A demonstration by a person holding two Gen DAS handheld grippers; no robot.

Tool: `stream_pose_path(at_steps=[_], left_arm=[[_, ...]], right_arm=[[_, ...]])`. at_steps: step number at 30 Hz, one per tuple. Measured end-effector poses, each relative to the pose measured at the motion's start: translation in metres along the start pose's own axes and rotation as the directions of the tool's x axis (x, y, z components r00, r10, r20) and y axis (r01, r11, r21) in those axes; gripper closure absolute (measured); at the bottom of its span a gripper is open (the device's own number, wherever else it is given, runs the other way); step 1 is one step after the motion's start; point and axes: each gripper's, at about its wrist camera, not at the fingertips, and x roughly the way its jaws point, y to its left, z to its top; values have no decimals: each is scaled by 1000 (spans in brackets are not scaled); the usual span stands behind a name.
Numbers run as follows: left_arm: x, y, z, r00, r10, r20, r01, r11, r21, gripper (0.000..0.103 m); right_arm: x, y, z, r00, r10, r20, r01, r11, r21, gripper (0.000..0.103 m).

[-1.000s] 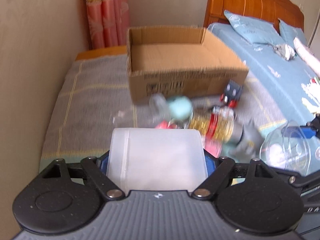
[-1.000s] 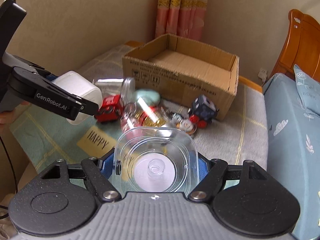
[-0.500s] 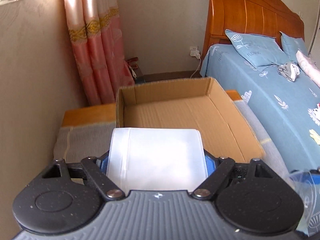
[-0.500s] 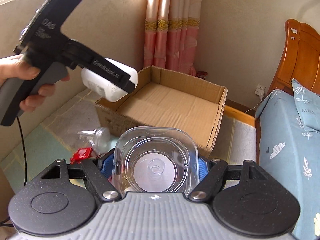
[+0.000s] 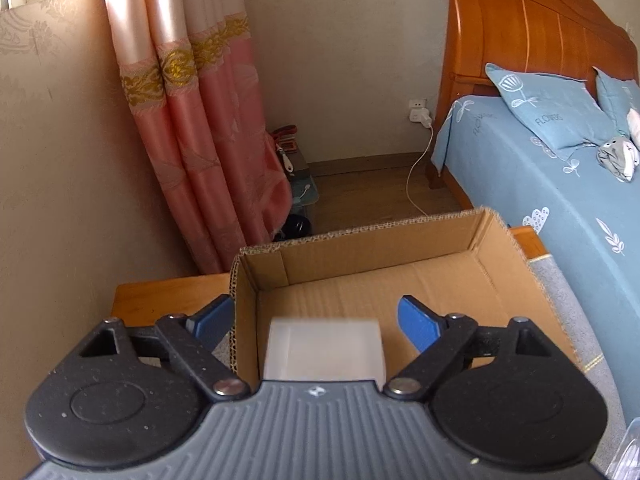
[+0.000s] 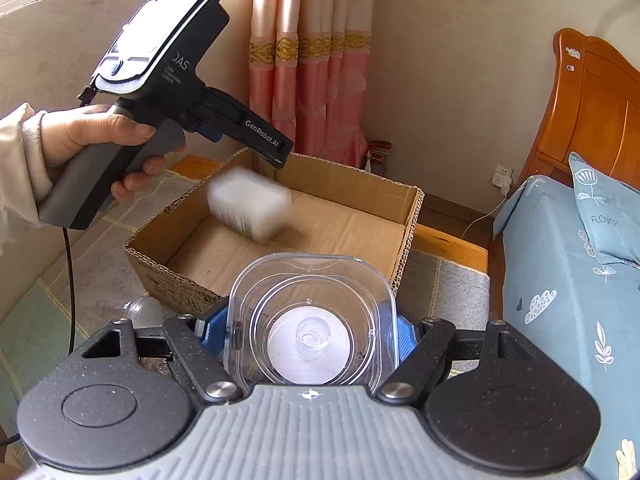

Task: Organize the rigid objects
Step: 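Lower white box into cardboard box with left tool while right tool drops clear container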

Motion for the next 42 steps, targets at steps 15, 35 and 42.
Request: stream_pose_path(at_steps=[15, 35, 42], left_arm=[[-83, -1, -54, 996, 34, 80, -37, 999, 32, 4], [-138, 42, -169, 984, 151, 91, -140, 983, -119, 3], [-137, 44, -186, 990, 127, 60, -119, 986, -115, 4]], right_arm=[[13, -4, 22, 999, 38, -10, -38, 999, -2, 22], [100, -24, 90, 996, 36, -84, -33, 999, 34, 22], [110, -33, 108, 999, -5, -34, 8, 996, 84, 0]])
